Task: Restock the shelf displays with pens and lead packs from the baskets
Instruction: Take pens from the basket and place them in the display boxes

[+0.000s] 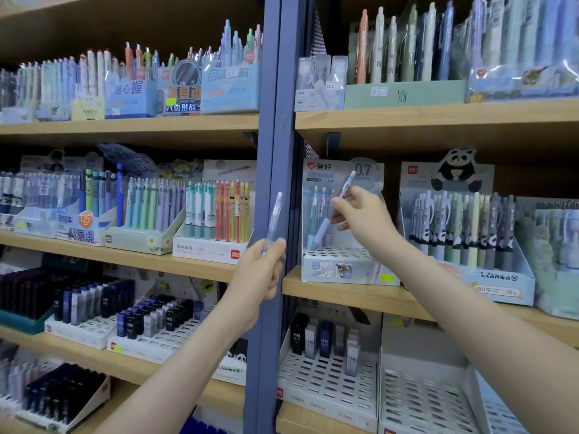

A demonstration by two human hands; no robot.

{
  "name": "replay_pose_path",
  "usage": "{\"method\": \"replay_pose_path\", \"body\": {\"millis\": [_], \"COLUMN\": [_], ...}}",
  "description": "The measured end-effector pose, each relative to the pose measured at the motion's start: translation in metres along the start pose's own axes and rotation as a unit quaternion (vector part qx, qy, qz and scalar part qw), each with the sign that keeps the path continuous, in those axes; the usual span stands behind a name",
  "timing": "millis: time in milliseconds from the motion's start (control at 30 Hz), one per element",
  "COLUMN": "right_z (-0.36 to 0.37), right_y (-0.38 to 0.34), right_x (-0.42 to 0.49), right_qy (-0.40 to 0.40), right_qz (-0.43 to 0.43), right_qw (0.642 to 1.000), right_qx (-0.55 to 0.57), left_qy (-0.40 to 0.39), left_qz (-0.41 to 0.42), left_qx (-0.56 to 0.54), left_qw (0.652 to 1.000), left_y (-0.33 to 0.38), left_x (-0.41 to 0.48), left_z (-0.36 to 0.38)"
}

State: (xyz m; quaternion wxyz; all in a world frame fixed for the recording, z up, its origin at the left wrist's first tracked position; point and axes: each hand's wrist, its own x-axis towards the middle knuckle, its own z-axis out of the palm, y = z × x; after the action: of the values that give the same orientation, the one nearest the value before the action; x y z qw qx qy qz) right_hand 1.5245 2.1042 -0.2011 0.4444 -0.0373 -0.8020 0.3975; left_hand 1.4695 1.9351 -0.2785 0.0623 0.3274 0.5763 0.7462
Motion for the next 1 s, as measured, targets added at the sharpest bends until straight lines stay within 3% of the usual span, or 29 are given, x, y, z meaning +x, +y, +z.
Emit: {"method": "replay_pose_path", "body": {"millis": [200,567,833,933,1000], "right_z": [0.0,0.017,0.015,0.013,0.013], "right_y": [-0.002,0.01,0.01,-0.004,-0.015], "right_x": [0.006,0.013,0.007,-0.012,-0.027], "right_qy": [0.01,-0.083,-0.063,0.005,-0.041], "right_qz": [-0.034,0.006,0.01,-0.032,-0.04], "right_qw": [0.997,0.978,0.978,0.995,0.998], "right_qx": [-0.063,-0.191,-0.201,-0.099,-0.013], "left_qy": [-0.003,0.023,0.037,0.032,0.026], "left_qz": [0.009,0.068,0.103,0.129,0.149], "left_qx": [-0.084,-0.027,0.005,0.047,0.088], "left_qw": [0.996,0.997,0.994,0.99,0.985], "left_y": [-0.001,-0.001,-0.002,-0.002,-0.001], "left_x": [0.001,-0.002,0.0,0.0,0.001], "left_z": [-0.007,-0.004,-0.006,-0.005,-0.001]}}
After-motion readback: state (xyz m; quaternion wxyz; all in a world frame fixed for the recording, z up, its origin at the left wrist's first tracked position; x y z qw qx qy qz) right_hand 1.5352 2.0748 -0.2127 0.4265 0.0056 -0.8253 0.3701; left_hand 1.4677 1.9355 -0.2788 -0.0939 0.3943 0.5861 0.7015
